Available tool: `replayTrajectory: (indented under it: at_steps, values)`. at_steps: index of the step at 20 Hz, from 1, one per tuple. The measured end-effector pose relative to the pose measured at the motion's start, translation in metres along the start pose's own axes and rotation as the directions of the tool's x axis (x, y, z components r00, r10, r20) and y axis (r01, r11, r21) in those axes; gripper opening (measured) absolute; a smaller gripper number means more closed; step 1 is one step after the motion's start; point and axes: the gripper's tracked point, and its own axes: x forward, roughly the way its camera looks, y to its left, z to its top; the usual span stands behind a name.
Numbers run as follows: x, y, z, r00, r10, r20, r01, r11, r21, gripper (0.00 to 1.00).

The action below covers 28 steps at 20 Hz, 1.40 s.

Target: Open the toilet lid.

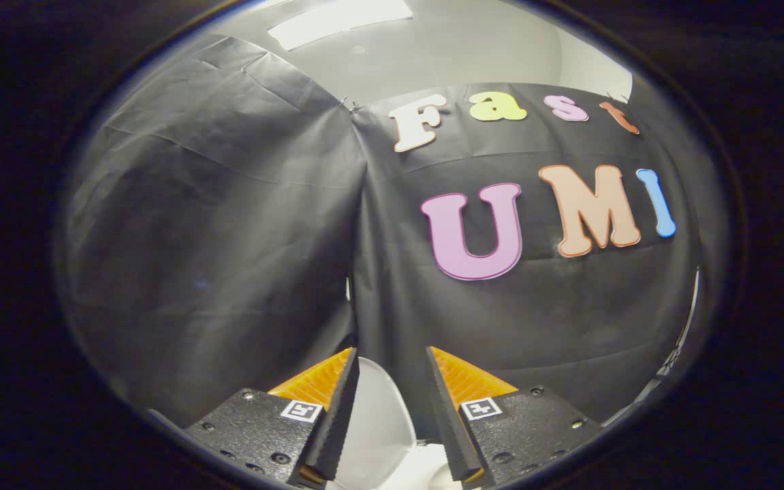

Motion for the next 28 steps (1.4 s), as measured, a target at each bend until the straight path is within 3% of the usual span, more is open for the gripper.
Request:
replayTrajectory:
  at_steps: [6, 11, 17, 28]
  values:
    - [-0.045, -0.064, -0.016, 0.999, -0.044, 0.017, 0.044, 0.999, -0.013, 0.60]
    - [-0.089, -0.127, -0.032, 0.985, -0.169, 0.046, 0.166, 0.985, 0.054, 0.59]
    - [-0.146, -0.193, -0.063, 0.950, -0.312, 0.027, 0.310, 0.948, 0.072, 0.59]
    - [-0.221, -0.256, -0.112, 0.878, -0.475, -0.063, 0.476, 0.879, -0.009, 0.58]
